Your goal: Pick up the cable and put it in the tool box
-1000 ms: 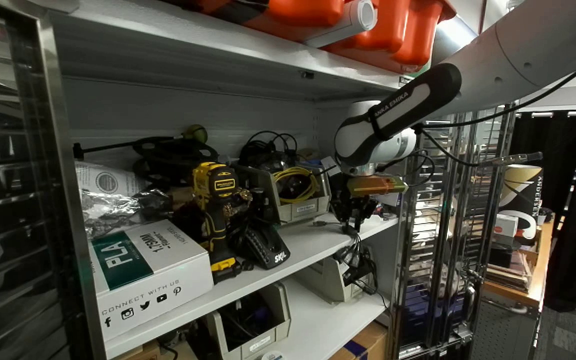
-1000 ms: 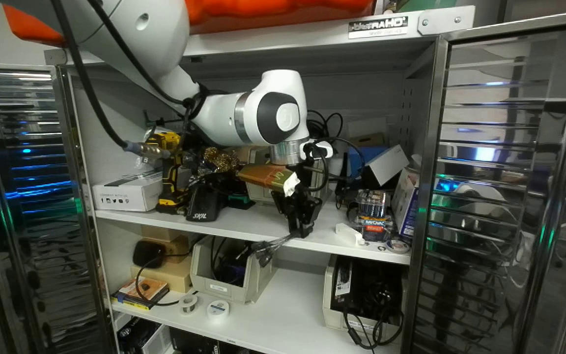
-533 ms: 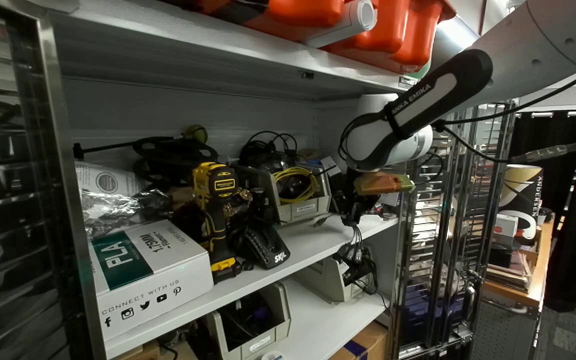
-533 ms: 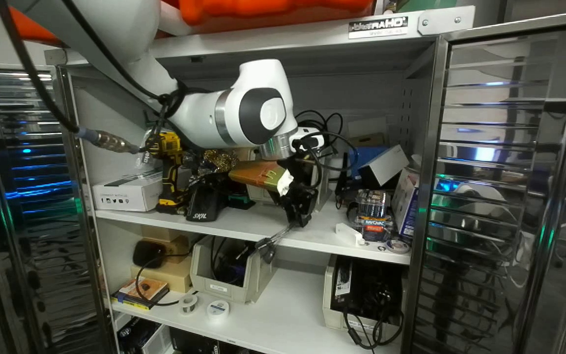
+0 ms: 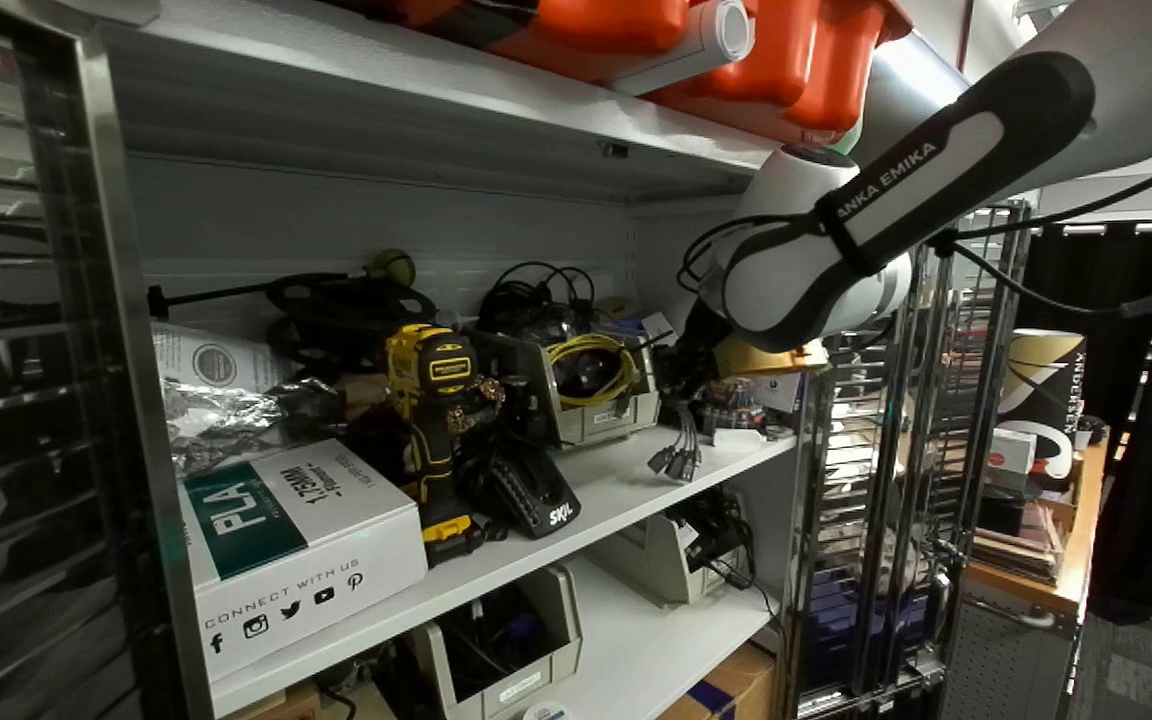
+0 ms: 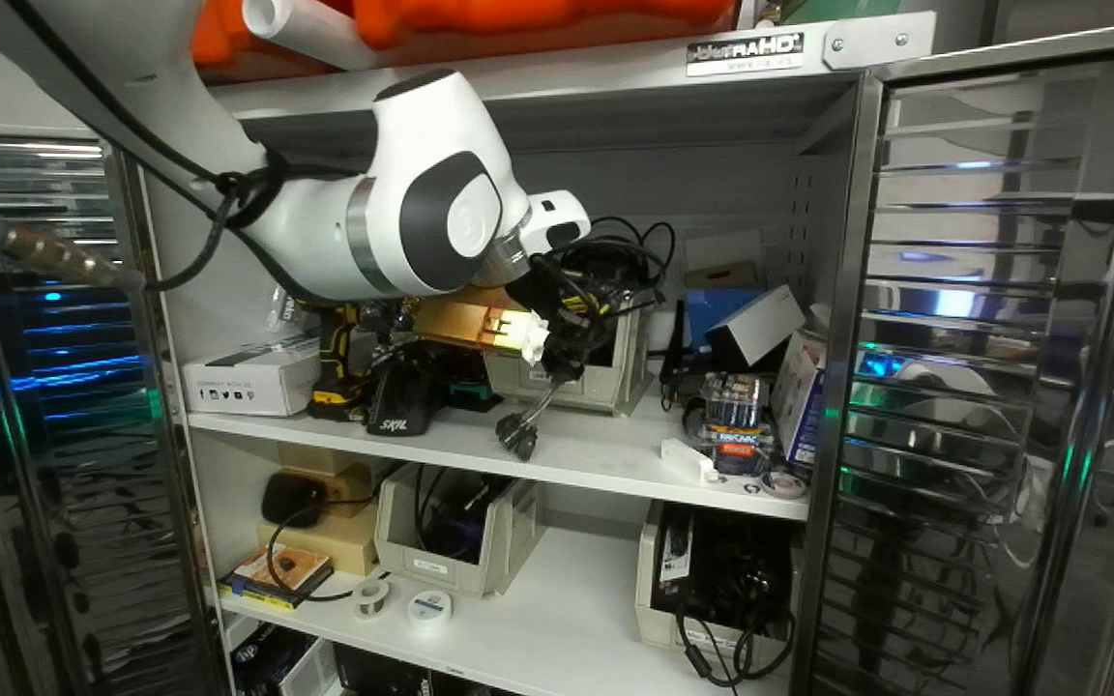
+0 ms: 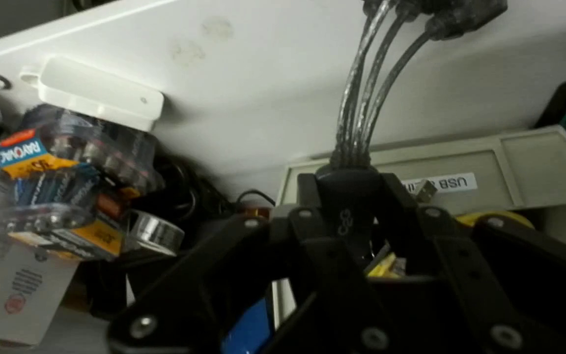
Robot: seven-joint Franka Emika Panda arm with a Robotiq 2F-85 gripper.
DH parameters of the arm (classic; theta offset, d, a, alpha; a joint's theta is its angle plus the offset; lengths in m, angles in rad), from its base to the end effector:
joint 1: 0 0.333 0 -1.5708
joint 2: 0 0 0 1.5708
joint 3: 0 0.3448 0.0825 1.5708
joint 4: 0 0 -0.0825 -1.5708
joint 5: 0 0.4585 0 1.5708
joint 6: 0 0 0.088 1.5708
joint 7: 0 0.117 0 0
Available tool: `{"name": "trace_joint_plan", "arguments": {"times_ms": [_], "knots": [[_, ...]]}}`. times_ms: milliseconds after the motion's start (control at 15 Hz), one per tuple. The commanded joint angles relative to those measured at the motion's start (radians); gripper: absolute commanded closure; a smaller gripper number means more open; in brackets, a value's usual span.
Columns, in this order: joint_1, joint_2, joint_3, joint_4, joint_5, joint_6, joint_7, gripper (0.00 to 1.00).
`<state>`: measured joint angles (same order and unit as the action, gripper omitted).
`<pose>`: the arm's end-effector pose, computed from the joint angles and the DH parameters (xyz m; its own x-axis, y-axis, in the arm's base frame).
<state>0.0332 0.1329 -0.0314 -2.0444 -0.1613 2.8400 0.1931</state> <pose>0.6922 0.0098 0.4317 0.7843 -0.0347 0.6193 -0.0580 -0.9982 0.0175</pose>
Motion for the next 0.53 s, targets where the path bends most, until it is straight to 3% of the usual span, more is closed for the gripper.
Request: {"name": "trace_joint_plan", "arguments": {"times_ms": [0,133,467], "knots": [[-0.003,-0.069,0.018,-0.094,0.037,0.191,-0.048,0.83],[-0.003,-0.064,0.016,-0.109,0.021,0.315,-0.02,0.83],[0.002,-0.015,0.051,-0.081,0.14,0.525,-0.023,0.84]]}}
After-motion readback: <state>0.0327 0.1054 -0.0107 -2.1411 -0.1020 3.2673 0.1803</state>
